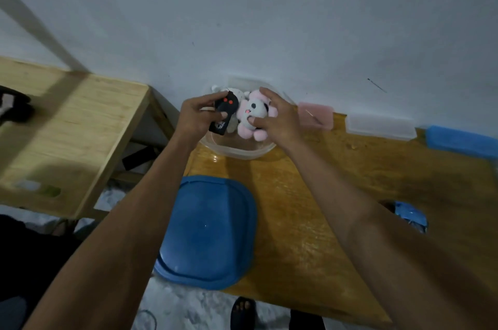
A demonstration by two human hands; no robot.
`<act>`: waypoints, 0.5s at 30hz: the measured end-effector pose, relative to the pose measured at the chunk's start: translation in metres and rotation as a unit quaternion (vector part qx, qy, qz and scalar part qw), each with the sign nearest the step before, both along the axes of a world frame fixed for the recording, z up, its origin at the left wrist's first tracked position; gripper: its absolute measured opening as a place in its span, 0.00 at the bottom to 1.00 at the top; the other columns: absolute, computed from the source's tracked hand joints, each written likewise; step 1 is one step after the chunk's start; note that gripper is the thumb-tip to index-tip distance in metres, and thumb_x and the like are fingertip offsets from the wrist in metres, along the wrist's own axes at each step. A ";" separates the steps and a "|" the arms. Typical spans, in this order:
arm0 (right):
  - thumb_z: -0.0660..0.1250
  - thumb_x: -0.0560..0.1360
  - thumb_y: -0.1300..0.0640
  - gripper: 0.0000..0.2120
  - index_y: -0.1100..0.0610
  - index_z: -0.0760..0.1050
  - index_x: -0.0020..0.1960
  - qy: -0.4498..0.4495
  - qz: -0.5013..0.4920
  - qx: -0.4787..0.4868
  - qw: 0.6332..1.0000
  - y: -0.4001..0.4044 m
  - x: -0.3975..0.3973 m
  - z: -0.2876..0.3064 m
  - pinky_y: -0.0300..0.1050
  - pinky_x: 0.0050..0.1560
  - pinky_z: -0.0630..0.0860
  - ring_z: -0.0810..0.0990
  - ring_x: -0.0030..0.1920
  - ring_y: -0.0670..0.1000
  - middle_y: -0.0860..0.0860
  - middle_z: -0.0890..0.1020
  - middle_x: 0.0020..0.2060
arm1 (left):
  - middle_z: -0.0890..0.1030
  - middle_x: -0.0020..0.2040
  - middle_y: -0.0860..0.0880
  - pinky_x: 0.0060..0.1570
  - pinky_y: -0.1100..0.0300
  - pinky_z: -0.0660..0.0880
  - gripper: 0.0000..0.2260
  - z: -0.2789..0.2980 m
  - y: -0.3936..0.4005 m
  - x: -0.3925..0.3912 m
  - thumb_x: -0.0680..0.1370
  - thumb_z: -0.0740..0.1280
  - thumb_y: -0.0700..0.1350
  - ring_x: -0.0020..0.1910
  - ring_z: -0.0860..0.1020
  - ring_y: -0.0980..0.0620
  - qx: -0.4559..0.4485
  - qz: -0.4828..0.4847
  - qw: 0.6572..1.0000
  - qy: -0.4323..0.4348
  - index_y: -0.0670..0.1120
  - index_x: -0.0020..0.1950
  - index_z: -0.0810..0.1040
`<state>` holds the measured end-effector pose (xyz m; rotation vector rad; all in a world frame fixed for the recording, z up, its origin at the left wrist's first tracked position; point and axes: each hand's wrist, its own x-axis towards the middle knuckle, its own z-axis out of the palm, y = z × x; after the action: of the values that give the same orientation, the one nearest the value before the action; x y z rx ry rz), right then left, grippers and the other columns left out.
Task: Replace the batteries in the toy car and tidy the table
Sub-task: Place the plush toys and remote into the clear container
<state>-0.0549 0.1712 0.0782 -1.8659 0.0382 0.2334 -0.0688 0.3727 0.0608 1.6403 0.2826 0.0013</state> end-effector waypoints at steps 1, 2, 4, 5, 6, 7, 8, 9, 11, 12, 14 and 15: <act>0.76 0.71 0.67 0.35 0.51 0.71 0.74 0.002 0.013 -0.014 1.000 0.003 0.003 -0.004 0.23 0.43 0.72 0.74 0.61 0.47 0.51 0.74 0.71 | 0.84 0.54 0.42 0.56 0.53 0.82 0.25 -0.005 0.001 0.003 0.71 0.71 0.24 0.53 0.83 0.48 0.009 0.003 1.000 0.010 0.43 0.65 0.81; 0.76 0.71 0.68 0.35 0.50 0.70 0.74 0.004 0.021 -0.034 0.999 0.005 0.006 -0.008 0.25 0.43 0.73 0.75 0.62 0.49 0.51 0.73 0.71 | 0.84 0.55 0.41 0.58 0.49 0.81 0.25 -0.011 0.003 0.007 0.71 0.72 0.25 0.55 0.83 0.45 0.017 0.005 1.000 0.020 0.45 0.64 0.82; 0.74 0.72 0.69 0.35 0.48 0.70 0.74 0.007 0.033 -0.085 0.996 0.010 0.012 -0.013 0.36 0.48 0.73 0.75 0.65 0.52 0.51 0.73 0.71 | 0.83 0.57 0.39 0.61 0.45 0.80 0.27 -0.019 0.006 0.015 0.70 0.73 0.25 0.59 0.81 0.41 0.048 -0.001 0.998 0.042 0.48 0.64 0.82; 0.72 0.72 0.70 0.35 0.48 0.70 0.74 0.012 0.041 -0.106 0.993 0.012 0.015 -0.016 0.39 0.49 0.73 0.74 0.66 0.53 0.52 0.72 0.71 | 0.83 0.58 0.39 0.62 0.45 0.79 0.27 -0.021 0.007 0.019 0.70 0.73 0.26 0.60 0.81 0.41 0.070 -0.008 0.996 0.054 0.49 0.65 0.82; 0.71 0.73 0.71 0.34 0.48 0.70 0.74 0.018 0.051 -0.122 0.991 0.014 0.019 -0.019 0.41 0.50 0.73 0.74 0.66 0.54 0.52 0.72 0.72 | 0.82 0.57 0.40 0.63 0.46 0.79 0.28 -0.023 0.008 0.023 0.71 0.72 0.25 0.61 0.80 0.41 0.091 -0.014 0.994 0.063 0.49 0.65 0.82; 0.70 0.73 0.71 0.34 0.48 0.70 0.73 0.023 0.060 -0.138 0.988 0.017 0.022 -0.023 0.42 0.52 0.73 0.73 0.67 0.55 0.52 0.71 0.72 | 0.82 0.57 0.42 0.63 0.49 0.78 0.28 -0.024 0.007 0.027 0.71 0.71 0.25 0.61 0.79 0.42 0.117 -0.023 0.990 0.074 0.49 0.66 0.82; 0.70 0.73 0.71 0.33 0.49 0.70 0.73 0.026 0.068 -0.153 0.986 0.020 0.023 -0.026 0.42 0.54 0.73 0.72 0.68 0.55 0.53 0.70 0.73 | 0.82 0.57 0.43 0.62 0.53 0.78 0.28 -0.024 0.005 0.030 0.72 0.70 0.25 0.62 0.78 0.43 0.148 -0.035 0.984 0.089 0.50 0.66 0.81; 0.70 0.73 0.71 0.32 0.50 0.71 0.73 0.027 0.069 -0.169 0.983 0.023 0.023 -0.029 0.42 0.56 0.72 0.71 0.69 0.56 0.53 0.68 0.73 | 0.81 0.58 0.44 0.61 0.57 0.77 0.28 -0.025 0.002 0.032 0.73 0.69 0.25 0.63 0.78 0.45 0.185 -0.052 0.976 0.106 0.51 0.67 0.81; 0.71 0.73 0.70 0.31 0.51 0.71 0.72 0.026 0.053 -0.197 0.979 0.027 0.023 -0.035 0.45 0.61 0.74 0.71 0.70 0.59 0.55 0.66 0.73 | 0.82 0.62 0.44 0.62 0.55 0.77 0.30 -0.028 -0.003 0.035 0.74 0.68 0.25 0.65 0.77 0.45 0.240 -0.079 0.959 0.129 0.54 0.67 0.80; 0.71 0.73 0.69 0.31 0.50 0.71 0.72 0.030 0.044 -0.206 0.977 0.029 0.023 -0.037 0.48 0.63 0.74 0.70 0.70 0.59 0.56 0.64 0.74 | 0.82 0.64 0.44 0.63 0.53 0.77 0.31 -0.030 -0.005 0.036 0.74 0.68 0.26 0.66 0.77 0.45 0.257 -0.087 0.953 0.133 0.55 0.67 0.80; 0.73 0.73 0.67 0.32 0.49 0.70 0.73 0.041 0.041 -0.219 0.974 0.032 0.021 -0.038 0.51 0.67 0.73 0.69 0.71 0.61 0.56 0.61 0.75 | 0.81 0.65 0.43 0.65 0.53 0.75 0.33 -0.033 -0.006 0.036 0.72 0.69 0.27 0.67 0.76 0.44 0.296 -0.111 0.940 0.131 0.56 0.69 0.78; 0.74 0.72 0.66 0.33 0.49 0.70 0.73 0.042 0.047 -0.230 0.971 0.033 0.020 -0.038 0.53 0.68 0.73 0.68 0.71 0.61 0.56 0.60 0.76 | 0.80 0.66 0.43 0.65 0.53 0.74 0.34 -0.032 -0.008 0.034 0.71 0.71 0.28 0.67 0.76 0.43 0.318 -0.126 0.931 0.128 0.56 0.71 0.77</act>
<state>-0.0354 0.2042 0.0404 -2.3223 0.0673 0.3952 -0.0344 0.3651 0.0286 2.3211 0.2847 -0.3522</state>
